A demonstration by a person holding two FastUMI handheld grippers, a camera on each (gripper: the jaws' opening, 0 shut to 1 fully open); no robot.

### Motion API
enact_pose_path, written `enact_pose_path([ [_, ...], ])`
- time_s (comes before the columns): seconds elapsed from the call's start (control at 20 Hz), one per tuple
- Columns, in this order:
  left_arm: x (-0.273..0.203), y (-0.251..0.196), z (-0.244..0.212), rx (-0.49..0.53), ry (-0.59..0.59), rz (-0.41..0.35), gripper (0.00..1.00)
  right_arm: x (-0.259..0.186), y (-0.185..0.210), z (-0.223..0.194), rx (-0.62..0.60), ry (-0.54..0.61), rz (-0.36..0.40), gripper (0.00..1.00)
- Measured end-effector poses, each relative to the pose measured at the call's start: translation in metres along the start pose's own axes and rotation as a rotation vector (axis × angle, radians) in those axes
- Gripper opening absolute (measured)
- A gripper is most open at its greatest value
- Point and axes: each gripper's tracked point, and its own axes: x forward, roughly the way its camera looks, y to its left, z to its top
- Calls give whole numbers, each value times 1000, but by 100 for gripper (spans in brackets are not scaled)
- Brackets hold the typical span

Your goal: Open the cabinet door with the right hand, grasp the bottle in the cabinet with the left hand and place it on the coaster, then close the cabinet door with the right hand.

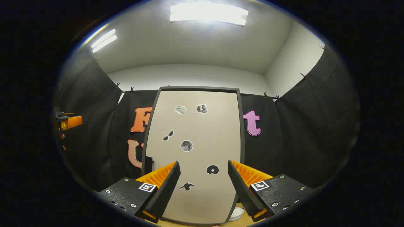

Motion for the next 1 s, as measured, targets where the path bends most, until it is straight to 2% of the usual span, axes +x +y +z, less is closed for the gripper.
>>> enact_pose_path([
  [0.25,-2,4,-1,11,7,13,96,2,4,-1,31,9,29,93],
  [0.65,0,1,-5,8,29,-9,96,14,14,-13,65,41,65,93],
  [1.0,7,-6,-21,-2,64,-31,96,12,28,-5,82,35,101,93],
])
